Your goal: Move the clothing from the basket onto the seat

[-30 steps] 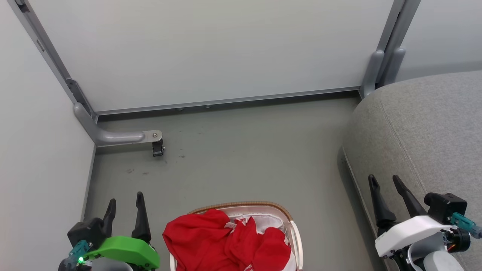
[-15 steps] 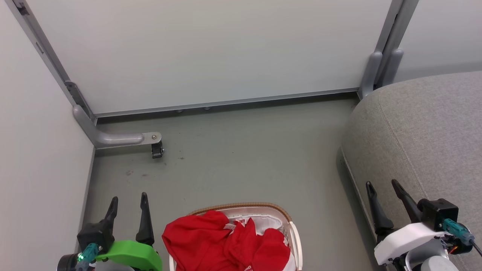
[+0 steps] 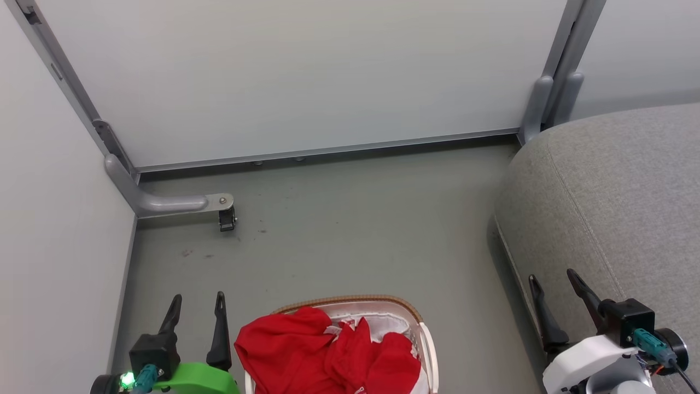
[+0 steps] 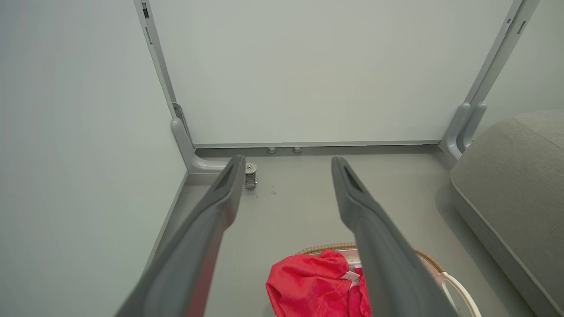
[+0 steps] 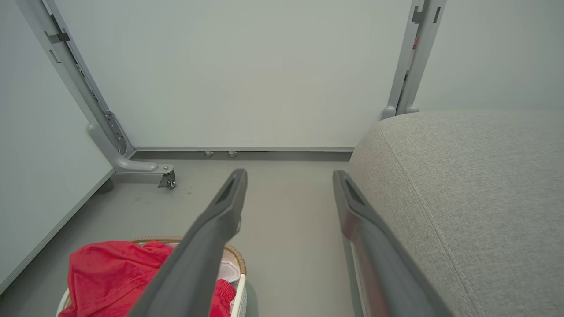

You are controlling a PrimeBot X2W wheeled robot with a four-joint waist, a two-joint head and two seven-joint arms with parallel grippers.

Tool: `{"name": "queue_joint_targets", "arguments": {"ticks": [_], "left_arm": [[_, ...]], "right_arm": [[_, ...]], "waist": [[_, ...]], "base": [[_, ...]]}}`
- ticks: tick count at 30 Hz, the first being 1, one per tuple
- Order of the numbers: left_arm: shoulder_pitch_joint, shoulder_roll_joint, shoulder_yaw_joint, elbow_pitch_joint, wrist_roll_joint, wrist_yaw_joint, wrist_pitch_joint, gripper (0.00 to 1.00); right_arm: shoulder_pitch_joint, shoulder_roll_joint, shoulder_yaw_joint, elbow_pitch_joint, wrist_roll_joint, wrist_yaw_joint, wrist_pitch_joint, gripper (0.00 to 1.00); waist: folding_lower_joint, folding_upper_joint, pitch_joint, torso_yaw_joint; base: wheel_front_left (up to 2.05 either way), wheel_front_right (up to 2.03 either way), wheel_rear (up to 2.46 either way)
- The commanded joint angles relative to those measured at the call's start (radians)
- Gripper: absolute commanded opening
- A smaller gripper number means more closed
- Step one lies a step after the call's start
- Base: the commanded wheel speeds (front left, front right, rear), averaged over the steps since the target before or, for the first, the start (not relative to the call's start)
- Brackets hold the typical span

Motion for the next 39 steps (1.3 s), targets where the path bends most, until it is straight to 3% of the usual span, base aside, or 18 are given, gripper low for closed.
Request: {"name": "queue_joint_targets", "arguments": {"ticks": [1,6,17,24,39], "left_arm": [[0.011,0.005,-0.004,0.003,0.024,-0.007,-0.009,1.00],[0.005,0.005,-0.040,0.031,0.029,-0.013,-0.017,1.00],[-0.189,0.005,-0.145,0.164,0.047,0.000,-0.026,1.00],[-0.304,0.006,-0.184,0.282,0.046,-0.022,-0.026,1.00],[-0.500,0.006,-0.393,0.555,-0.153,-0.066,-0.026,1.00]], "right_arm": [[0.010,-0.003,0.000,-0.004,-0.023,0.000,-0.009,1.00],[-0.002,-0.009,0.012,-0.019,-0.052,0.000,-0.018,1.00],[-0.146,-0.007,0.032,-0.111,-0.057,0.000,-0.028,1.00],[-0.218,0.004,0.049,-0.137,-0.041,0.000,-0.028,1.00],[-0.306,0.019,0.049,-0.162,-0.023,0.000,-0.028,1.00]], "waist": [[0.0000,-0.0001,0.005,-0.003],[0.0000,-0.0001,0.050,-0.022],[0.0000,-0.0001,0.322,-0.095],[0.0000,-0.0001,0.458,-0.134],[0.0000,-0.0001,0.669,-0.183]], "base": [[0.00,0.00,0.00],[0.00,0.00,0.00],[0.00,0.00,0.00],[0.00,0.00,0.00],[0.00,0.00,0.00]]}}
